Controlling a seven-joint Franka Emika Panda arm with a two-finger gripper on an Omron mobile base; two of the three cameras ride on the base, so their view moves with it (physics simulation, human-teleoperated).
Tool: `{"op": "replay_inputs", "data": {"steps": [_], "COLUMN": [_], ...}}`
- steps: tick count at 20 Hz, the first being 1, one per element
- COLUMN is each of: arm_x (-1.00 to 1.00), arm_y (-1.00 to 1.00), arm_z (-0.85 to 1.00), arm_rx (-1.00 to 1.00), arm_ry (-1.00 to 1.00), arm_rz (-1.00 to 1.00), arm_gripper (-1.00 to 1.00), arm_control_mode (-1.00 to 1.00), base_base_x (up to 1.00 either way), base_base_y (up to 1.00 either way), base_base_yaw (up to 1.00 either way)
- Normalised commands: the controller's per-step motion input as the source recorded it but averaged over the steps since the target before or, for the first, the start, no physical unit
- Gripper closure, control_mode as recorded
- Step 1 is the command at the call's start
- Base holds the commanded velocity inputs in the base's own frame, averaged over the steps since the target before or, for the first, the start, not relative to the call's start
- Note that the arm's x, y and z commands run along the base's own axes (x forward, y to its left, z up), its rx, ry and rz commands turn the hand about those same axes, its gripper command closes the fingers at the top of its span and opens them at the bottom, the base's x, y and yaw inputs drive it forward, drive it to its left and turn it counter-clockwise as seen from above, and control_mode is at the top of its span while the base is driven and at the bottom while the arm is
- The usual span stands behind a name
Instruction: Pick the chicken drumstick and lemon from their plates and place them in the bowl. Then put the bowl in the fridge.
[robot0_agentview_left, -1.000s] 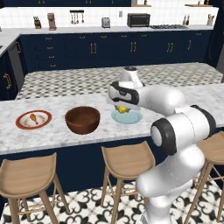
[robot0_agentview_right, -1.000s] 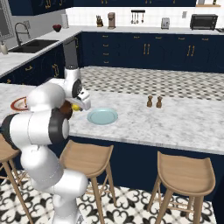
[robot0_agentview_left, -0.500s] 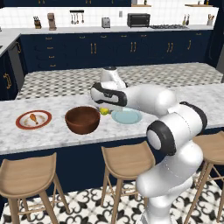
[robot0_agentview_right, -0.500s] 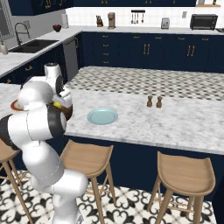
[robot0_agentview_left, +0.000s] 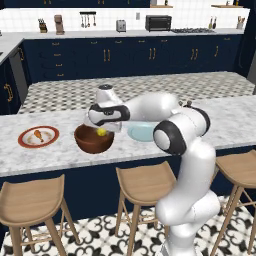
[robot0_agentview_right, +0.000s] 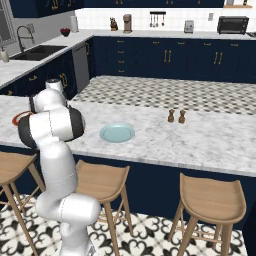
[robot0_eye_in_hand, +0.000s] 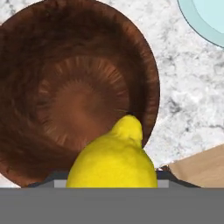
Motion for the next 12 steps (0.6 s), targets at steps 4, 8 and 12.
{"op": "replay_inputs", "data": {"steps": [4,8,12], "arm_x": [0.67,0.34,0.17], "arm_y": [0.36,0.24,0.14], "arm_z": [-0.13,-0.45,-0.54], "arm_rx": [-0.03,-0.06,-0.06], "arm_ry": [0.08,0.04,0.01], "arm_rz": [0.0,0.0,0.0], "arm_gripper": [1.0,1.0,1.0], "arm_control_mode": [-1.0,-1.0,-1.0], "base_base_x": [0.0,0.0,0.0], "base_base_y": [0.0,0.0,0.0], "base_base_yaw": [0.0,0.0,0.0]}}
